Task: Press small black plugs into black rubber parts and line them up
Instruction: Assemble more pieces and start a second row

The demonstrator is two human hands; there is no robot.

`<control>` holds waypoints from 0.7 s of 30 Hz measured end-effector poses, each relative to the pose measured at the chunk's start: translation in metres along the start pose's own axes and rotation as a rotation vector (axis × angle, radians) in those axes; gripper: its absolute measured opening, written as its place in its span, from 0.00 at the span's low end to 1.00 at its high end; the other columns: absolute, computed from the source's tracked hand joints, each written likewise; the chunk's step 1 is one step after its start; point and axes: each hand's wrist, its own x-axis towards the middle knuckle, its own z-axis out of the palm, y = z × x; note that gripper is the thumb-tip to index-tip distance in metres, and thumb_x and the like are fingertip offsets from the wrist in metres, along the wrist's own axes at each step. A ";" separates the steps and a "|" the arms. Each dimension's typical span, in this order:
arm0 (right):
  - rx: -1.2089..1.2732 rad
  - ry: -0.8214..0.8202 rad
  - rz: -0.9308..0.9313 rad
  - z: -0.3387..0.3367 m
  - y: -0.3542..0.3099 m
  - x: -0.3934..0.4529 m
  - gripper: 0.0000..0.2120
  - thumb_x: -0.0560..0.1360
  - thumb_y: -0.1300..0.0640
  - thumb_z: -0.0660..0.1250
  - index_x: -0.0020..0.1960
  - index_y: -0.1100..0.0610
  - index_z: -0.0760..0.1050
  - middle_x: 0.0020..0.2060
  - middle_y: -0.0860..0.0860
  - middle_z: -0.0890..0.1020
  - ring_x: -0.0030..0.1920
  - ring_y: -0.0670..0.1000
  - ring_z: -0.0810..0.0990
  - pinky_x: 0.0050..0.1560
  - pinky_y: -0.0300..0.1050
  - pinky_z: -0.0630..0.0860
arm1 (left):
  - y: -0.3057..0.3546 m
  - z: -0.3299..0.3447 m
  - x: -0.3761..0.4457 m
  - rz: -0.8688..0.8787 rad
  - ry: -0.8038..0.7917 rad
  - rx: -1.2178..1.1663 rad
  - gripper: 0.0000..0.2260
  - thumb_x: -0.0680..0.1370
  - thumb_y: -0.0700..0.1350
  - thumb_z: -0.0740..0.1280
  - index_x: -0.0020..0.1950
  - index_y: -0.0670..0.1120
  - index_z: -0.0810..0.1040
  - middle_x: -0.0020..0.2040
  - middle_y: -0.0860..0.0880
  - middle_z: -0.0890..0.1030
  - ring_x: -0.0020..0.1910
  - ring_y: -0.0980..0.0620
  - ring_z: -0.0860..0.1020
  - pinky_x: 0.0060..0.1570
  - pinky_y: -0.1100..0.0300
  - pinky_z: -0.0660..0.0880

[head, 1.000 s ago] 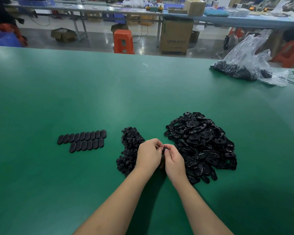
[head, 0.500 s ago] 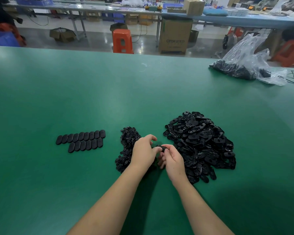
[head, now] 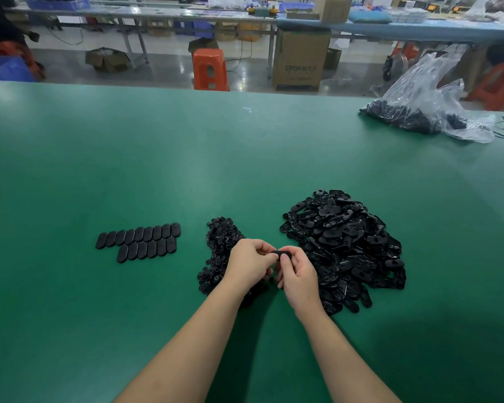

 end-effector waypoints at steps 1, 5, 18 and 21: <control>-0.005 -0.001 0.002 0.000 0.000 0.000 0.07 0.83 0.62 0.61 0.51 0.52 0.75 0.33 0.50 0.81 0.28 0.47 0.75 0.31 0.42 0.74 | -0.001 0.000 0.000 0.000 -0.001 0.001 0.05 0.76 0.40 0.73 0.40 0.49 0.83 0.29 0.51 0.83 0.26 0.54 0.80 0.28 0.61 0.77; 0.012 -0.008 0.004 0.000 0.001 -0.001 0.08 0.83 0.62 0.61 0.52 0.52 0.76 0.34 0.49 0.82 0.30 0.47 0.75 0.31 0.44 0.74 | -0.001 0.000 -0.001 -0.006 0.018 0.042 0.04 0.74 0.41 0.72 0.40 0.48 0.83 0.30 0.48 0.83 0.26 0.53 0.80 0.30 0.58 0.80; 0.035 0.000 0.013 -0.001 0.001 -0.002 0.06 0.83 0.60 0.64 0.50 0.52 0.77 0.35 0.46 0.83 0.28 0.45 0.75 0.29 0.41 0.74 | 0.003 -0.001 -0.006 0.082 0.049 0.140 0.03 0.75 0.41 0.71 0.41 0.48 0.82 0.29 0.50 0.83 0.25 0.57 0.79 0.29 0.66 0.76; 0.012 0.012 0.007 -0.001 0.000 -0.002 0.05 0.83 0.59 0.64 0.50 0.52 0.77 0.32 0.46 0.82 0.28 0.45 0.74 0.29 0.42 0.73 | 0.002 -0.004 -0.007 0.125 0.014 0.183 0.04 0.76 0.41 0.69 0.44 0.48 0.83 0.31 0.49 0.83 0.26 0.57 0.79 0.33 0.64 0.78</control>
